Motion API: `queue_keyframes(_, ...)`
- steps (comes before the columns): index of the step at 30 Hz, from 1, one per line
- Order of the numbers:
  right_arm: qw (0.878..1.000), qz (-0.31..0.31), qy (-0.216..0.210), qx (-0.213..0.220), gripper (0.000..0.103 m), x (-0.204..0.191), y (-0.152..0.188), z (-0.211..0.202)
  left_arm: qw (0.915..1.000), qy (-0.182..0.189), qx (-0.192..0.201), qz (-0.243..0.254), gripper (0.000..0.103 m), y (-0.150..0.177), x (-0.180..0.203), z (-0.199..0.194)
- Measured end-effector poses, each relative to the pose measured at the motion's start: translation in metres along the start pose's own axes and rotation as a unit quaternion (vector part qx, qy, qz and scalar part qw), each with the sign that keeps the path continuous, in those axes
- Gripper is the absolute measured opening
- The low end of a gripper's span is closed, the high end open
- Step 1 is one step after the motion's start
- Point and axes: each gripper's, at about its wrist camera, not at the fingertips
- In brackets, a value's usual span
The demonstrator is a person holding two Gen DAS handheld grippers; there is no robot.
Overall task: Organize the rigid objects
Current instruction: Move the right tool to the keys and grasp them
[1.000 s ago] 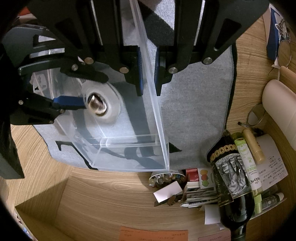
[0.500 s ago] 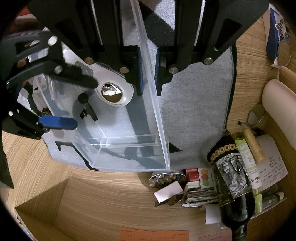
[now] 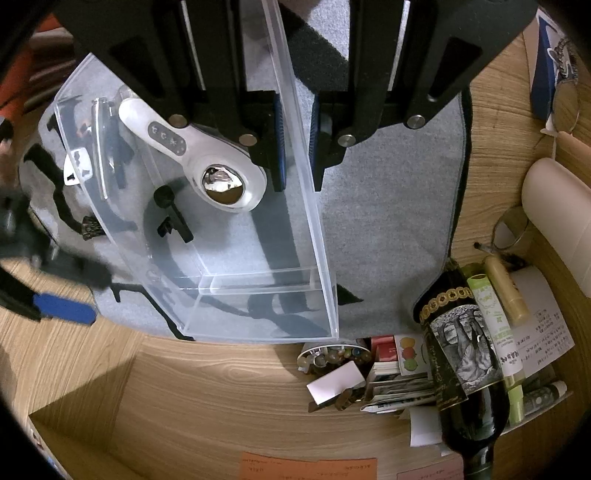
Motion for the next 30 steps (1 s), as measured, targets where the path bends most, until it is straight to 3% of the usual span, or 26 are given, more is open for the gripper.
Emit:
queue_keyframes(6, 0.998, 0.048, 0.042, 0.027, 0.07, 0.046, -0.008, -0.011, 1.0, -0.001, 0.0, 0.001, 0.01, 0.001, 0.0, -0.001)
queue_keyframes(11, 0.993, 0.1, 0.066, 0.018, 0.07, 0.089, -0.007, -0.001, 1.0, 0.0, 0.0, 0.0, 0.01, 0.001, -0.001, -0.001)
queue_keyframes(19, 0.985, 0.152, 0.069, -0.035, 0.069, 0.124, 0.006, 0.044, 1.0, 0.0, -0.001, 0.001, 0.01, 0.0, 0.0, -0.001)
queue_keyframes(30, 0.983, 0.129, 0.07, -0.112, 0.065, 0.125, 0.009, 0.115, 1.0, 0.0, -0.001, 0.001, 0.01, 0.001, -0.001, -0.001)
Point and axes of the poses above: each gripper's, at about its wrist camera, not at the fingertips, and z roughly the way its jaws point, x to its right, y to its underside, and after that the axes turned 9 degrees about z, right-handed
